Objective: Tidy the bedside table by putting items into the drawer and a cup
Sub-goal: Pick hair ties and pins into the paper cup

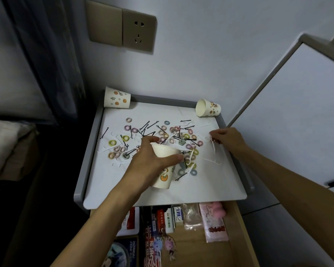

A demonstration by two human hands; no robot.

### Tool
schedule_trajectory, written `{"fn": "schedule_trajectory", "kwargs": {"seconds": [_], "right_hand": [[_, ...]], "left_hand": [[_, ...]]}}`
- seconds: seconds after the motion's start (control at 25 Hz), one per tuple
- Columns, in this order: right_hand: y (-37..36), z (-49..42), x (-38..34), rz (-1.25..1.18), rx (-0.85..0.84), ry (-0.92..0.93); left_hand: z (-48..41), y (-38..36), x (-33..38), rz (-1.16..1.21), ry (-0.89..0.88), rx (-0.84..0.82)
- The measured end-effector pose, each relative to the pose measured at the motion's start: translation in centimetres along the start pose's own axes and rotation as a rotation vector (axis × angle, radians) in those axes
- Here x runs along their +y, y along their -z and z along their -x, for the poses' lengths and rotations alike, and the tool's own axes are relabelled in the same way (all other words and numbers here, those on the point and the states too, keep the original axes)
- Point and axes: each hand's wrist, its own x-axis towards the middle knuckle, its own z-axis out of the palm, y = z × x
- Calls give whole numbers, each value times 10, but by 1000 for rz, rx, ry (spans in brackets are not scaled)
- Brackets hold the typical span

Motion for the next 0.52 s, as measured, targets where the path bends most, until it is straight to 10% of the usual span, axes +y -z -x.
{"fn": "schedule_trajectory", "kwargs": {"seconds": [0.52], "right_hand": [[0, 15, -17, -176, 241, 142]], "left_hand": [[-1, -6, -4, -74, -7, 7]]}}
